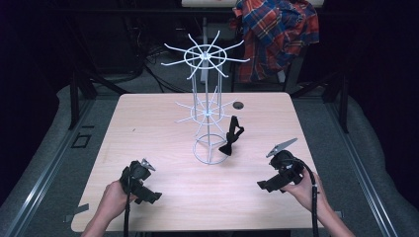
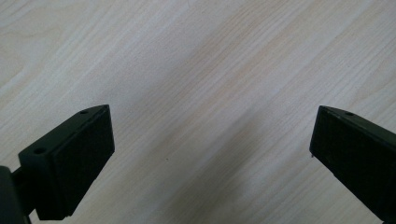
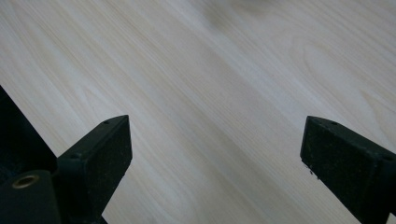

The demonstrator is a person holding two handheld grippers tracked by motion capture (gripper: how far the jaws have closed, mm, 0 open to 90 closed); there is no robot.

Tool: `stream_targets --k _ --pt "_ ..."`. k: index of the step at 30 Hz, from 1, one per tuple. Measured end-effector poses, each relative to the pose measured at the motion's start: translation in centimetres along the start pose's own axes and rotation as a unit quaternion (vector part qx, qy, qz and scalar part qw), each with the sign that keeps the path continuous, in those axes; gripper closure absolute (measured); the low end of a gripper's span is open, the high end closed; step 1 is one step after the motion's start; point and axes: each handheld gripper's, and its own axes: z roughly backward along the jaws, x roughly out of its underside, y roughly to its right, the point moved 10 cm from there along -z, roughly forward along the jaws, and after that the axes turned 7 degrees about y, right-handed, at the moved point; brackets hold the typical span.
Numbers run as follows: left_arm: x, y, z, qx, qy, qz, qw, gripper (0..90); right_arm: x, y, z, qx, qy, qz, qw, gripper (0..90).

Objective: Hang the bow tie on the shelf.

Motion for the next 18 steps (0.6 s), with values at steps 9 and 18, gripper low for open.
stream_targets --k 9,18 --pt "0.0 0.2 0.0 0.003 -0.003 -0.006 1.0000 0.0 3.2 -0.1 -2.1 -0.004 -0.036 -0.006 0.9993 9.6" --pt "-0.1 0.2 -0.2 0.002 -0.004 -0.007 1.0000 0.0 4.1 0.5 -3.2 0.032 -0.065 0.024 0.9970 9.2"
